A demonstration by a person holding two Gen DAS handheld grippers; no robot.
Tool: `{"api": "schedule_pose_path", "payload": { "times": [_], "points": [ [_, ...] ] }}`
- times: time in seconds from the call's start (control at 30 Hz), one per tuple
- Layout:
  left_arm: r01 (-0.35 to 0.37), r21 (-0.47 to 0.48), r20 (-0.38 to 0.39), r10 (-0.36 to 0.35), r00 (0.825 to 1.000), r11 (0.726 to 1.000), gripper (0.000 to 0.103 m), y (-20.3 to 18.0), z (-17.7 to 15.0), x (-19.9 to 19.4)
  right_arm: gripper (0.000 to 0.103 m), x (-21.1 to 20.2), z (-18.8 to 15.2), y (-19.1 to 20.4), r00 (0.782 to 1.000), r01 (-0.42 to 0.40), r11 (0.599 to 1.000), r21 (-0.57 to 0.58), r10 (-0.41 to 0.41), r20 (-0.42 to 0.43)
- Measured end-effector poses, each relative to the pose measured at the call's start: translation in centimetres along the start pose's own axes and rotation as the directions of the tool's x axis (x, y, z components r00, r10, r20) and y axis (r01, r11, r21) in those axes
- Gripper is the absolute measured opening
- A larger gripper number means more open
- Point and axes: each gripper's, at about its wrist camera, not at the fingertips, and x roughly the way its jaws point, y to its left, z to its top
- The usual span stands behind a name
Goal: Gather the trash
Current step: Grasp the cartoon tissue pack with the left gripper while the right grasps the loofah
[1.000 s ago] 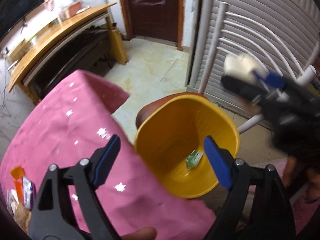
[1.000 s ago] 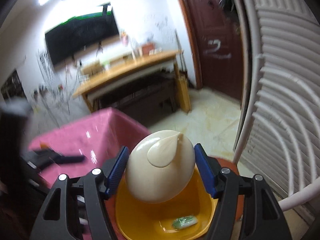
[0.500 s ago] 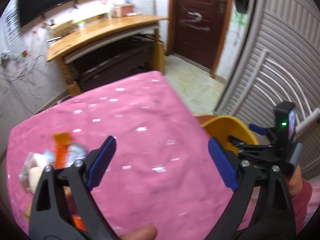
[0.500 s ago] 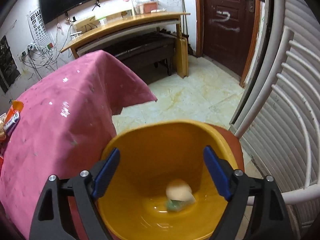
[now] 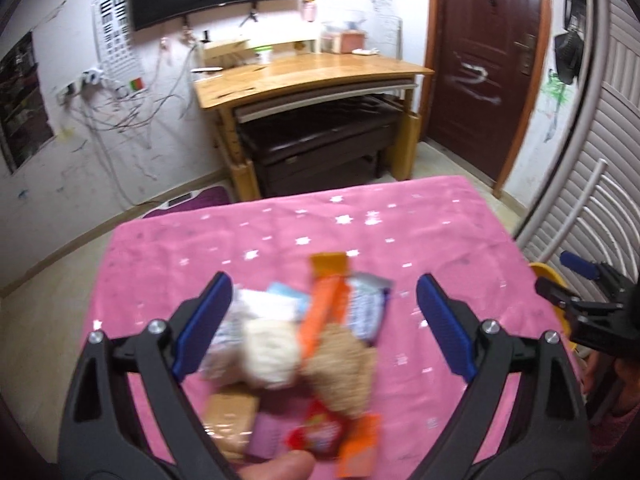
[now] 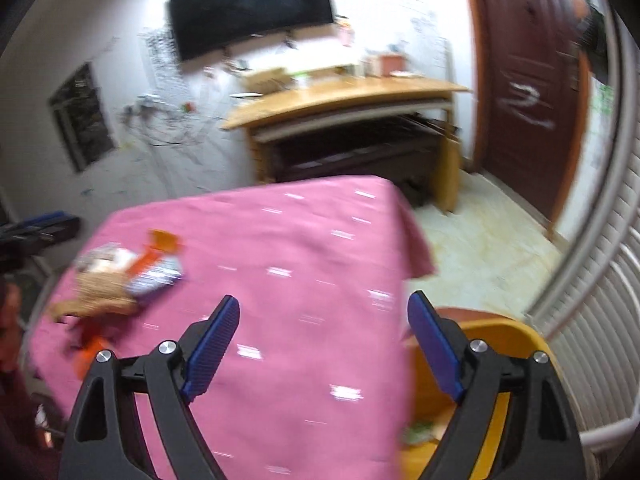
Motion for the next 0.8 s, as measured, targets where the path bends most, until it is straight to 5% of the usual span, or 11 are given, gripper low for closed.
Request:
{"api": "schedule_pose_path", "payload": {
  "times": [0.27, 0.47, 0.8],
  "points": [
    [-0.037, -0.068, -0.058, 0.033, 0.998, 0.997, 0.089, 5.5, -2.1, 1.0, 0.080, 1.0, 1.5, 10.3, 0.970, -0.243, 0.962, -0.129, 0.240, -0.035],
    [-0.023, -0.094, -0.076, 0.016, 0.997, 0.995, 0.088, 7.4, -3.9, 1.7, 0.080, 2.4, 0.8, 15.7, 0.948, -0.316, 0.926, -0.208, 0.302, -0.096],
    [0.047, -0.158, -0.089, -0.061, 0.994, 0.986, 0.046, 10.0, -5.4, 3.0, 0.080, 5.6, 0.3, 18.3, 0.937, -0.340, 0.918, -0.205, 0.312, -0.158]
  ]
}}
